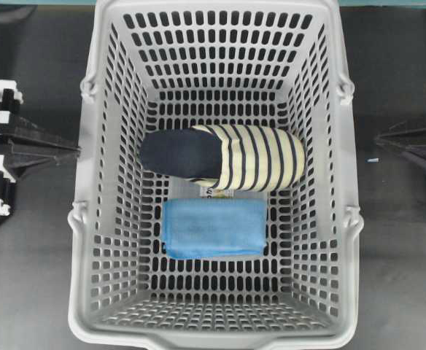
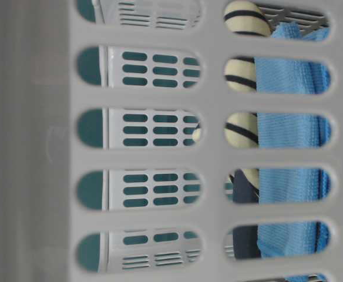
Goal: Pick up the blue cloth from the shopping basket with the left arm.
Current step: 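Move the left gripper over the basket toward the blue cloth, then lower the left gripper into the basket and pinch the blue cloth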
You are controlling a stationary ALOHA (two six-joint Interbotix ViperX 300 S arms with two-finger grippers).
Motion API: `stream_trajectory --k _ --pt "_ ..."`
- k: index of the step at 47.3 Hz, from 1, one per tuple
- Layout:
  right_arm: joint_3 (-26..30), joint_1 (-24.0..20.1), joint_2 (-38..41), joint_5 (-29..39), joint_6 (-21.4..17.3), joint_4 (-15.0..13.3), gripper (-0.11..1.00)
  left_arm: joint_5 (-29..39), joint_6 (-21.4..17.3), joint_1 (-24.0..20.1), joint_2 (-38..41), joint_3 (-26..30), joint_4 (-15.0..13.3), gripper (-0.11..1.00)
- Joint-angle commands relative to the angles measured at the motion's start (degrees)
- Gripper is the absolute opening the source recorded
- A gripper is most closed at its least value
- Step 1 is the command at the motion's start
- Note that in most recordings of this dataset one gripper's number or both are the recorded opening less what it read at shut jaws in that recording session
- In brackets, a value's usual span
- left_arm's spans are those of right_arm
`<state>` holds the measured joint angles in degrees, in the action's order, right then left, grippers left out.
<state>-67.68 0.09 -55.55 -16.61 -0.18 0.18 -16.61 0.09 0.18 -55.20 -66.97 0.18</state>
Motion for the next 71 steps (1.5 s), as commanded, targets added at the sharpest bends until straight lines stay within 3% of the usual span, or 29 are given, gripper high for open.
stream_trajectory --k 1,5,17,26,30,39,42,46,52,57,59,71 --pt "1.3 -0.8 0.5 -0.7 -0.4 0.3 0.01 2.6 1.3 1.6 0.4 3.7 2.4 0.06" --pt "1.6 -1.2 0.4 -0.5 -0.6 0.4 0.01 8.6 2.5 2.8 1.5 7.3 2.4 0.0" --pt "1.6 -1.1 0.7 1.6 -4.7 0.4 0.01 27.2 2.4 5.5 8.9 20.6 2.3 0.0" --pt "1.7 -0.5 0.4 2.8 -5.2 0.4 0.02 37.9 2.3 5.7 17.4 29.6 2.4 0.0" --pt "1.8 -0.2 0.4 3.4 -5.2 0.4 0.1 41.1 2.3 5.7 21.2 32.7 2.4 0.0" --pt "1.8 0.1 0.4 4.3 -5.3 0.4 0.46 45.0 2.3 5.9 29.2 38.0 2.4 0.01" --pt "1.7 0.4 0.3 4.4 -5.2 0.4 0.58 46.3 2.2 6.2 32.3 40.1 2.4 0.08" --pt "1.8 0.8 0.3 4.4 -5.3 0.4 0.66 48.7 2.5 6.2 36.1 42.8 2.4 0.29" --pt "1.8 0.9 0.0 4.2 -5.3 0.4 0.67 52.6 3.0 6.7 42.3 47.3 2.4 0.66" --pt "1.8 1.0 -0.4 4.5 -5.2 0.4 0.67 55.2 2.8 7.9 48.1 52.4 2.4 0.87" --pt "1.7 1.0 -0.5 4.5 -5.2 0.4 0.67 55.8 2.8 8.5 50.0 54.2 2.4 0.9" --pt "1.6 1.0 -0.8 4.5 -5.2 0.4 0.67 57.8 3.6 9.5 59.7 60.4 2.4 0.84"
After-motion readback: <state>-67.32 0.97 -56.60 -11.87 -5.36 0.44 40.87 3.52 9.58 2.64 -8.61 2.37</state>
